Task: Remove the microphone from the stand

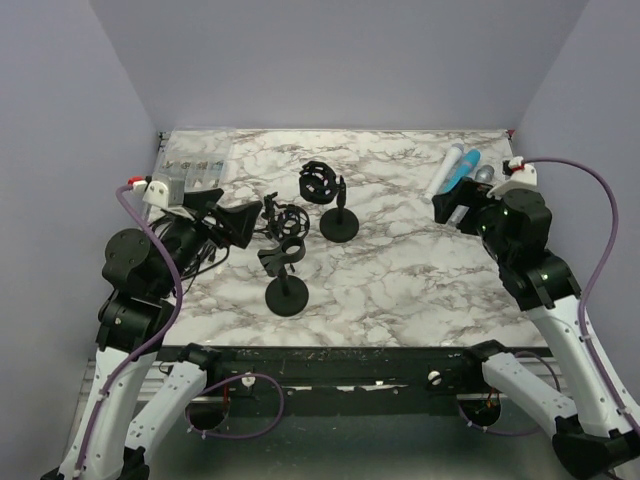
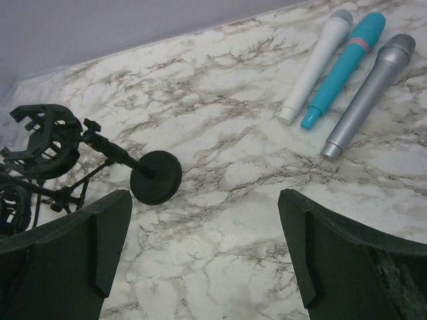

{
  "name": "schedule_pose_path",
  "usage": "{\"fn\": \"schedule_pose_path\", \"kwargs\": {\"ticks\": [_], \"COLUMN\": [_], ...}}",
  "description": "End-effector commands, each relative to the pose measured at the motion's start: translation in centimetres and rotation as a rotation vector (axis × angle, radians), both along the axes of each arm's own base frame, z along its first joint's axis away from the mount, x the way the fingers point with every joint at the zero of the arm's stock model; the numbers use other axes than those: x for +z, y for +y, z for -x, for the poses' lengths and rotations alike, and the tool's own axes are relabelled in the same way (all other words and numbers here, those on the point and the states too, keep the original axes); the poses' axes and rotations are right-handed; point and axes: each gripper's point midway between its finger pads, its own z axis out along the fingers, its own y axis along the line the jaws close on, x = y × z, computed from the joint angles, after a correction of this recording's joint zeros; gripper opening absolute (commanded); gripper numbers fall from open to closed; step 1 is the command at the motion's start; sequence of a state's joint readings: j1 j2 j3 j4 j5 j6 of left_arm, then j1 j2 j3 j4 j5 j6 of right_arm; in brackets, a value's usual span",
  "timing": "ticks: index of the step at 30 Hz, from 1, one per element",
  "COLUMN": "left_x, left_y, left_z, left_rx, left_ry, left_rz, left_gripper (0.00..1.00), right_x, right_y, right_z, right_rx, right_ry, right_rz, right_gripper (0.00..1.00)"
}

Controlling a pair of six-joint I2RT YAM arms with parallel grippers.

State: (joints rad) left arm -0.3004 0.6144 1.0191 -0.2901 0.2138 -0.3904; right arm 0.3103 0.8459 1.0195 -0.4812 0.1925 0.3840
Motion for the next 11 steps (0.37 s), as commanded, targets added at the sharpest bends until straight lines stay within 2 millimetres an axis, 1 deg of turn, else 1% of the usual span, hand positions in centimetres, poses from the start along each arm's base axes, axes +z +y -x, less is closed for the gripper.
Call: {"fn": "schedule_pose_path", "kwargs": {"ticks": [1,4,8,11], "left_x": [1.8,2.0,1.9,1.8], "left_y": [0.5,0.7,1.1,1.3], "left_z": [1.0,1.2,1.1,0.9], "left_rx": [0.007,0.018,0.038,0.05], "left_ry": [-0.089,-0.106,-0.116,-0.123], "left_rz": [0.03,0.037,0.018,0.003], "left_gripper": [0.99,0.99,0.99,0.99], "right_x": [1.5,1.6,1.3,1.0], "right_y": [-0.8,-0.9,-1.7,-2.3], "right_z": [1.2,1.2,1.2,1.7], "right_rx": [-0.005,-0.007,-0.059,-0.078], "right_ry": [-0.085,-0.09,-0.074,-0.067], "right_rz": [0.013,0.018,0.017,0.036], "right_gripper": [1.0,1.0,1.0,1.0]}}
